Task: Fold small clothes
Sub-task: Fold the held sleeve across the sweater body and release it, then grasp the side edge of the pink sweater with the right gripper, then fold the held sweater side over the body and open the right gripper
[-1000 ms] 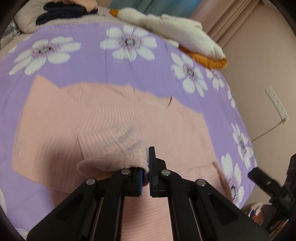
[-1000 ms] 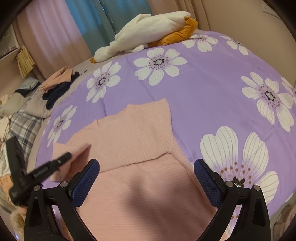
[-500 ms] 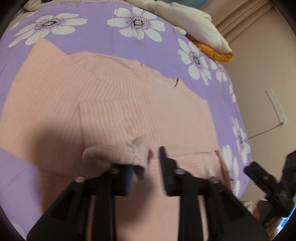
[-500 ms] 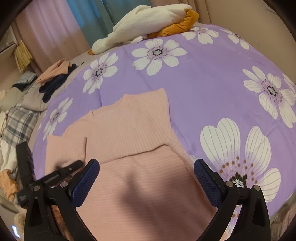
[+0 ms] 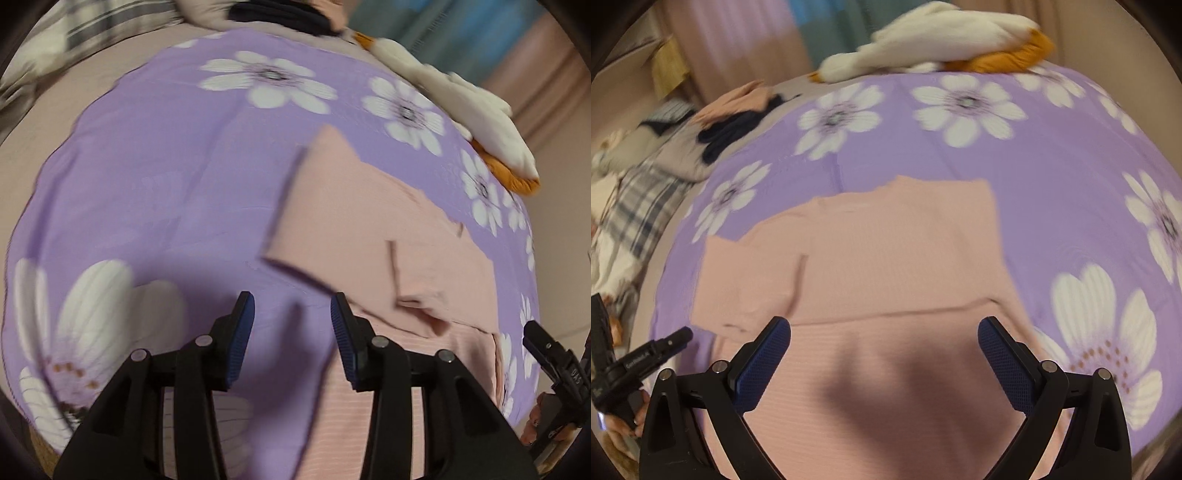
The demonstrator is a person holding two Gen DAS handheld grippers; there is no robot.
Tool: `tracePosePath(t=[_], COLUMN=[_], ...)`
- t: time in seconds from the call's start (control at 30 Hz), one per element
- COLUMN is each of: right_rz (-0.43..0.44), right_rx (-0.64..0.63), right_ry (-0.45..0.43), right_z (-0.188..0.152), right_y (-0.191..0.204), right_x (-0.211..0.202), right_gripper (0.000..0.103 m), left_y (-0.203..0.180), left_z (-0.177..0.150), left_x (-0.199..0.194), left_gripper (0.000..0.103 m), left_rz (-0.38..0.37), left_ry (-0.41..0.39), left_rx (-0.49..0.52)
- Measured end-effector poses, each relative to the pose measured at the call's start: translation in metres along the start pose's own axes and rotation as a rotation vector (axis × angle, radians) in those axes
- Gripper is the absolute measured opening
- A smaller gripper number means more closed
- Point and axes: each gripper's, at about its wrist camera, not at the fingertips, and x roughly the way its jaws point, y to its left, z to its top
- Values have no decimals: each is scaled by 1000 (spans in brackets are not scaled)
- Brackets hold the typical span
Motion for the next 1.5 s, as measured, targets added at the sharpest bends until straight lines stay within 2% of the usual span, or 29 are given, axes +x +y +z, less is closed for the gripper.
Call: tracePosePath(t=[0.23, 0.3, 0.33, 0.5, 0.63, 0.77, 0.87, 0.93, 0.97, 1.0, 1.03, 1.27, 1.5], right_rz=[117, 129, 133, 85, 53, 23, 5, 2, -5, 1, 9, 114, 203], right_rx=[-129, -161, -175, -246, -264, -308, -319, -307, -305, -297, -291, -222, -176], right_ry=[110, 148, 165, 226, 274, 261, 250, 243, 239, 238, 239, 198, 63], right_z=[13, 13, 12, 4, -3, -8, -6, -4, -3, -1, 1, 16, 47], right_y=[72, 91, 98, 121, 122, 123, 122, 119, 117, 114, 113, 101, 89], right_x=[46, 60, 67, 97, 112, 114, 114, 113, 112, 111, 112, 87, 34], right_gripper=[100, 87, 84, 67, 67, 67, 54, 42, 30, 23, 21, 19, 19], left_y=[23, 24, 25, 25, 25, 26, 25, 25, 25, 25, 25, 24, 22], left_z=[-2, -3, -4, -6, -7, -6, -6, -6, -6, -5, -5, -5, -4], left_x=[-9, -12, -13, -16, -16, -15, -14, -14, -13, -13, -13, -13, -13], left_gripper=[41, 41, 41, 41, 41, 41, 41, 41, 41, 41, 41, 41, 41], left_rz=[16, 14, 13, 4, 10, 15, 10, 9, 9, 9, 9, -7, -13], left_ry=[2, 3, 1, 12, 12, 16, 21, 22, 22, 22, 23, 27, 27], left_rx=[-66, -70, -71, -70, -69, -69, -69, -68, -68, -69, -70, -77, -81])
